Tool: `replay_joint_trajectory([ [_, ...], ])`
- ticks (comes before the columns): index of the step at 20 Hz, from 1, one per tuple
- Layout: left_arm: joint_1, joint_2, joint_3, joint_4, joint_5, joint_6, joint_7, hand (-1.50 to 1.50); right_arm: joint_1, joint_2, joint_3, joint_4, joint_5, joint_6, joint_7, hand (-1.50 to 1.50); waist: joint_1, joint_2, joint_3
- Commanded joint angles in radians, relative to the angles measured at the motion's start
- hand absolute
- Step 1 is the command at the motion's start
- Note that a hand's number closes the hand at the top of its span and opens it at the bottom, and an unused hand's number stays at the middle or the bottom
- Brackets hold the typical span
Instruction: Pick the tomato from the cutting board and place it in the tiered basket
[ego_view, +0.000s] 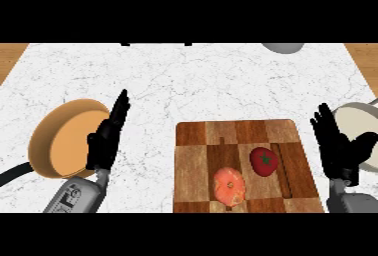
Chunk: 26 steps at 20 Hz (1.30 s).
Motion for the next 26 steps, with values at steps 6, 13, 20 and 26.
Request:
replay_joint_trajectory([
  [6, 0.126, 0.124, 0.074, 0.063, 0.05, -0.048, 0.092, 0.0, -0.006, 0.198, 0.054, 0.068, -0.42, 0.482, -0.006, 1.5, 0.097, 0.028, 0.019],
  [13, 0.195, 0.224, 0.151, 0.047, 0.144, -0.152, 0.136, 0.0, 0.089, 0.006, 0.033, -0.01, -0.131, 0.489, -0.233, -1.5, 0.027, 0.004, -0.005],
  [20, 0.206, 0.262, 0.181, 0.037, 0.169, -0.196, 0.132, 0.0, 0.026, -0.308, 0.1, -0.031, 0.17, 0.523, -0.151, -1.5, 0.031, 0.006, -0.005],
  [26, 0.207, 0.254, 0.194, 0.065, 0.174, -0.215, 0.117, 0.0, -0.086, -0.389, 0.193, -0.032, 0.128, 0.78, -0.046, -1.5, 0.025, 0.01, -0.004],
])
